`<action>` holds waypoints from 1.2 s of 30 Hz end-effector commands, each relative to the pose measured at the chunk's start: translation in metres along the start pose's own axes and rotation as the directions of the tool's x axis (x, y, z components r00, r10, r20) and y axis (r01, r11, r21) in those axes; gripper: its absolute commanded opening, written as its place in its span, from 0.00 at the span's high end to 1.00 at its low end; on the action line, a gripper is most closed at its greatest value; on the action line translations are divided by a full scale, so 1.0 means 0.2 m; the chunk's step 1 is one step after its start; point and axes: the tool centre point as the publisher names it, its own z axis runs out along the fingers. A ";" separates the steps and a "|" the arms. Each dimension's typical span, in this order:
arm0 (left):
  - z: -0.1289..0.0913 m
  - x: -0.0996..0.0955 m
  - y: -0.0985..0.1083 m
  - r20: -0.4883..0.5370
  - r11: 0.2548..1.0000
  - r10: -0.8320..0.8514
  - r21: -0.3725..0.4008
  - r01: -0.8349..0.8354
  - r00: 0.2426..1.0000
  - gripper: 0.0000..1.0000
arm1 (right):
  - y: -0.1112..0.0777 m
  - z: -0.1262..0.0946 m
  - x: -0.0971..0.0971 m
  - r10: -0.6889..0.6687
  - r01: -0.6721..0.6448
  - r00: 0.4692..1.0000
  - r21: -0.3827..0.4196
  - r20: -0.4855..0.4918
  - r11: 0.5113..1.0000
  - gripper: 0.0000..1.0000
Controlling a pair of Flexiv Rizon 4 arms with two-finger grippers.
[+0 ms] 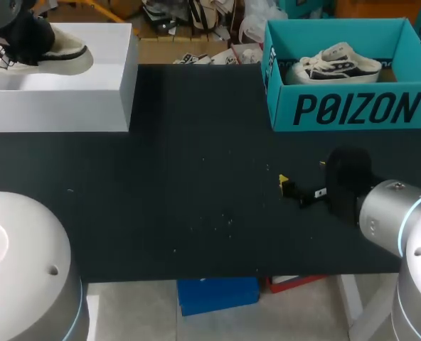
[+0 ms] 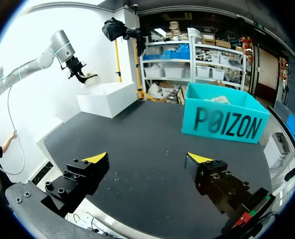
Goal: Take the shoe out of the shoebox, open the shoe tongue, remove and reinsert the insole, then place the shoe into the shoebox
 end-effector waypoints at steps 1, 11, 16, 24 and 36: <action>0.14 -0.07 0.07 -0.035 1.000 -0.012 0.017 0.013 0.999 1.00 | -0.01 0.00 0.01 0.002 -0.002 1.000 -0.005 0.003 1.000 0.00; 0.45 -0.06 0.10 -0.106 0.999 -0.044 0.015 0.046 0.993 1.00 | -0.01 0.00 0.01 0.002 -0.002 1.000 -0.005 0.003 1.000 0.00; 0.57 -0.04 0.08 -0.137 0.998 -0.053 0.019 0.056 0.989 1.00 | -0.01 0.00 0.01 0.002 -0.002 1.000 -0.005 0.003 1.000 0.00; 0.70 0.02 0.04 -0.177 0.995 -0.080 0.038 0.088 0.981 1.00 | -0.01 0.00 0.01 0.002 -0.002 1.000 -0.005 0.003 1.000 0.00; 0.68 0.05 0.00 -0.182 0.994 -0.072 0.065 0.085 0.981 0.29 | -0.01 0.00 0.01 0.002 -0.002 1.000 -0.005 0.003 1.000 0.00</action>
